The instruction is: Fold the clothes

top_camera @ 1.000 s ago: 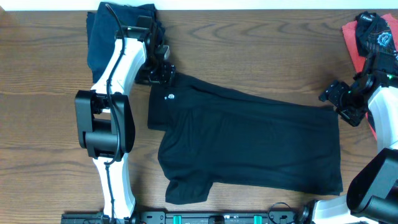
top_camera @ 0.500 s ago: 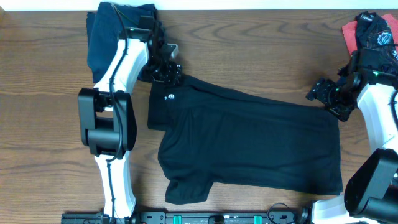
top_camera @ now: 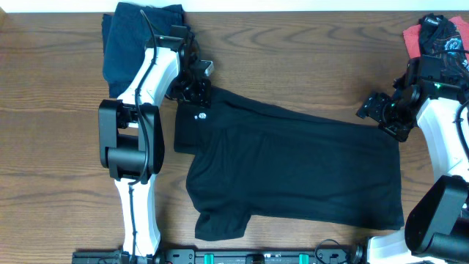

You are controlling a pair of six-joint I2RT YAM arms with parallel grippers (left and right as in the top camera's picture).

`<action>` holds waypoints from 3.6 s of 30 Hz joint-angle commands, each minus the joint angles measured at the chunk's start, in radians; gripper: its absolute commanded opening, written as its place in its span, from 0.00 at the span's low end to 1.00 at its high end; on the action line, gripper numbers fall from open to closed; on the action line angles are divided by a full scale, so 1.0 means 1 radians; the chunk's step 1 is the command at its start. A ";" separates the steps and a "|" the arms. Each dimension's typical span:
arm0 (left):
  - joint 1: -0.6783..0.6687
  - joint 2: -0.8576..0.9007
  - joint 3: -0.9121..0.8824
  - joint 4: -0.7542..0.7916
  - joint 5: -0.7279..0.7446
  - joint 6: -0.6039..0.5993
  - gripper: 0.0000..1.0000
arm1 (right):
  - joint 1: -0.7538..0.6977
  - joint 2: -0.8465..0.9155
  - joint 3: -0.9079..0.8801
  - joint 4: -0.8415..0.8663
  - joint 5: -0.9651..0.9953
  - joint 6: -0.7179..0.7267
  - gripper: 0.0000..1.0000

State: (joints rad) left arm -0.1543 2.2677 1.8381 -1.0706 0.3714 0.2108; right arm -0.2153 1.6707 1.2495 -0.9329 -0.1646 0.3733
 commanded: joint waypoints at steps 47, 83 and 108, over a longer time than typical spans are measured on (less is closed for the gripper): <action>0.000 -0.061 -0.040 -0.387 -0.182 -0.085 0.34 | 0.010 -0.002 -0.003 -0.038 0.050 0.000 0.87; -0.002 -0.061 -0.039 -0.200 -0.170 -0.085 0.44 | -0.142 0.246 -0.003 0.272 0.066 -0.164 0.65; -0.002 -0.061 -0.039 -0.203 -0.170 -0.085 0.44 | -0.138 0.315 0.017 0.279 0.063 -0.165 0.09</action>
State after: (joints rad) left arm -0.1547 2.2379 1.8034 -1.2682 0.2028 0.1307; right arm -0.3538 1.9739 1.2484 -0.6445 -0.1009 0.2115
